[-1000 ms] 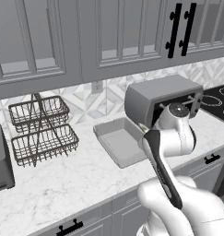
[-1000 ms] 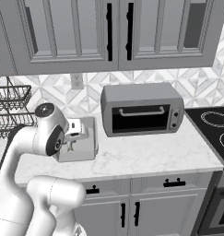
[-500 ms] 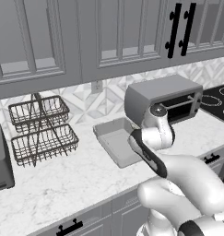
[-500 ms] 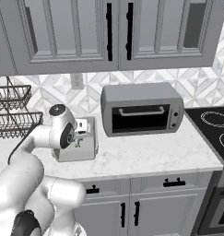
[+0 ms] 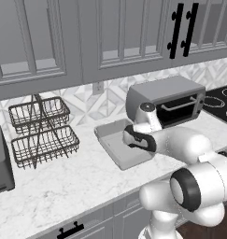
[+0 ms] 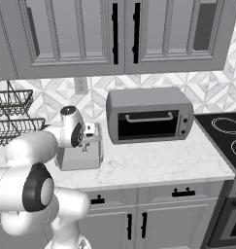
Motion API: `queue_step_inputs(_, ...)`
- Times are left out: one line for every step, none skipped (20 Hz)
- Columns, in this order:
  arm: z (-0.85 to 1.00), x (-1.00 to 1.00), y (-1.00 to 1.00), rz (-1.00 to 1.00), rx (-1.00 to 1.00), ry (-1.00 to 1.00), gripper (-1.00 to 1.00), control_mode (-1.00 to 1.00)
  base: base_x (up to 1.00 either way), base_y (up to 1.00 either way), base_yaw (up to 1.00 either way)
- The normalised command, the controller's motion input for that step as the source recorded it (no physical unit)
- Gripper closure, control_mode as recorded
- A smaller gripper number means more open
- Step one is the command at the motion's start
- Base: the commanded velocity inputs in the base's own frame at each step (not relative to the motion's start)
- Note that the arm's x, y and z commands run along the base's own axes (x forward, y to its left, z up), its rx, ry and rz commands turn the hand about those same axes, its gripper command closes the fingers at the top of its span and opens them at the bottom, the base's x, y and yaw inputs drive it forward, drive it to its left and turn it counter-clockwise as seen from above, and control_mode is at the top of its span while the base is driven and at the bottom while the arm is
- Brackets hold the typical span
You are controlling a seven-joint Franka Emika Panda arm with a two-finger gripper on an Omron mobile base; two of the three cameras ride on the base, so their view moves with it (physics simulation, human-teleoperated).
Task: Place one lemon and one fish in each tupperware on the nearby counter, to pack two identical lunches.
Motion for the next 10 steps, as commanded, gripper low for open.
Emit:
queue_step_inputs(-0.35, 0.34, 0.00, 0.00, 0.00, 0.05, 1.00, -1.00, 0.00, 0.00, 0.00)
queue_step_inputs(-0.36, 0.33, 0.00, 0.00, 0.00, 0.04, 1.00, -1.00, 0.00, 0.00, 0.00)
queue_step_inputs(-0.38, 0.30, 0.00, 0.00, 0.00, 0.02, 1.00, -1.00, 0.00, 0.00, 0.00)
queue_step_inputs(-0.39, 0.29, 0.00, 0.00, 0.00, 0.01, 1.00, -1.00, 0.00, 0.00, 0.00)
queue_step_inputs(-0.41, 0.29, 0.00, 0.00, 0.00, 0.00, 1.00, -1.00, 0.00, 0.00, 0.00)
queue_step_inputs(-0.41, 0.29, 0.00, 0.00, 0.00, 0.00, 1.00, -1.00, 0.00, 0.00, 0.00)
queue_step_inputs(-0.41, 0.31, 0.00, 0.00, 0.00, 0.01, 1.00, -1.00, 0.00, 0.00, 0.00)
queue_step_inputs(-0.41, 0.34, 0.00, 0.00, 0.00, 0.01, 1.00, -1.00, 0.00, 0.00, 0.00)
queue_step_inputs(-0.42, 0.35, 0.00, 0.00, 0.00, 0.01, 1.00, -1.00, 0.00, 0.00, 0.00)
queue_step_inputs(-0.44, 0.36, 0.00, 0.00, 0.00, 0.01, 1.00, -1.00, 0.00, 0.00, 0.00)
